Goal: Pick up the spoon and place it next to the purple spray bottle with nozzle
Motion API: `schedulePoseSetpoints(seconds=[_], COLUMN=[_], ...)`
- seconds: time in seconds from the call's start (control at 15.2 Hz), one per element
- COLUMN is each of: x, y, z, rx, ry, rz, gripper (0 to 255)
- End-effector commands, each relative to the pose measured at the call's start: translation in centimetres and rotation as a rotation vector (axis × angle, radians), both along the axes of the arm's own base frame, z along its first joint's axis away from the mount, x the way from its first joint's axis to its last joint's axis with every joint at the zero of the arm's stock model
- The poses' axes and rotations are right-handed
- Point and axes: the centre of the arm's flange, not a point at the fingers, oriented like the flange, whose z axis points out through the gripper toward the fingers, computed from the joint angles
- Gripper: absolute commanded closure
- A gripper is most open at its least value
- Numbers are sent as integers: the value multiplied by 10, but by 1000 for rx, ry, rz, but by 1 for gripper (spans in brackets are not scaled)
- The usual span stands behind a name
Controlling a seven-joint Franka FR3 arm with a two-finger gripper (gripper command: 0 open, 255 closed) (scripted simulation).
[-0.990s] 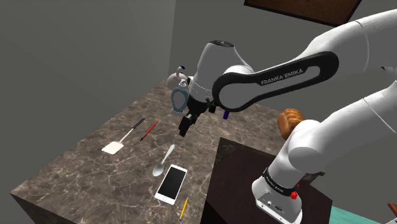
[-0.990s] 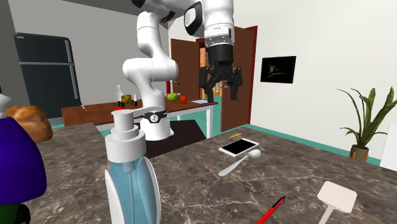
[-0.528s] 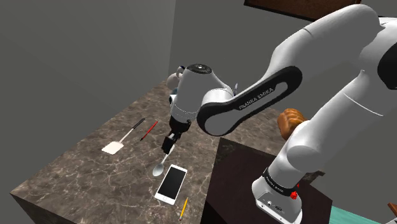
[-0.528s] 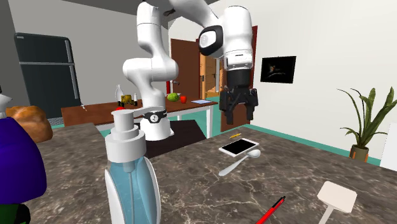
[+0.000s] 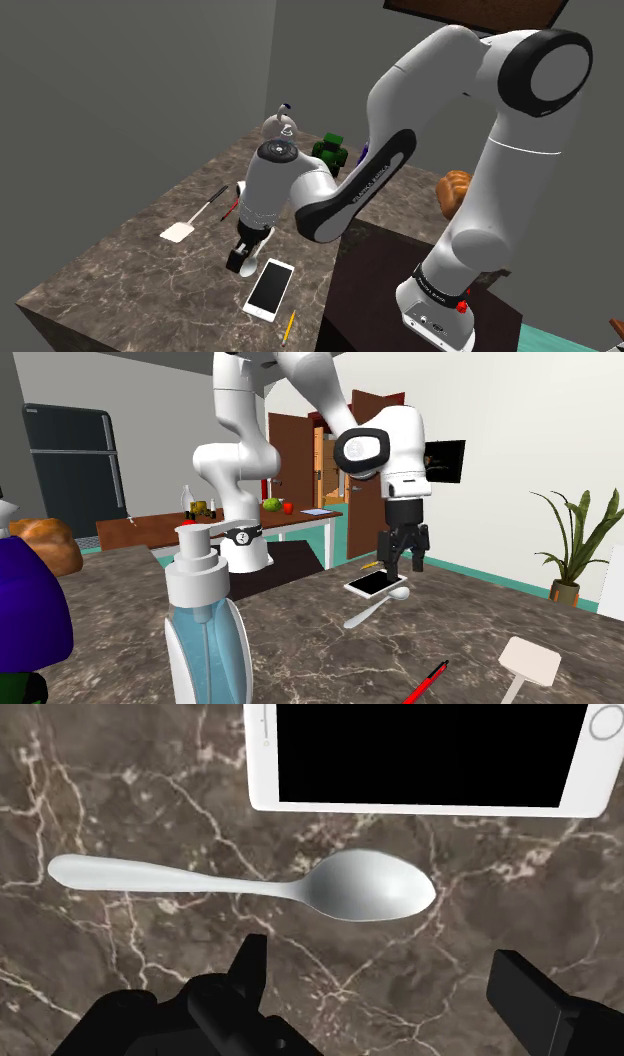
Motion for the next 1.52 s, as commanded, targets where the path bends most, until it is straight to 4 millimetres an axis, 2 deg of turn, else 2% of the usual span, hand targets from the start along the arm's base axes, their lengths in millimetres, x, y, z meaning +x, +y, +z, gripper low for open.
schedulePoseSetpoints(seconds=[0.0, 0.4, 0.86, 0.92, 1.45], x=[1, 5, 5, 5, 5], y=[3, 4, 4, 4, 4], z=[-13, -42, -42, -42, -42], rx=[-1, -1, -1, -1, -1], ry=[-3, -3, -3, -3, -3], rz=[4, 4, 4, 4, 4], gripper=[0, 0, 0, 255, 255])
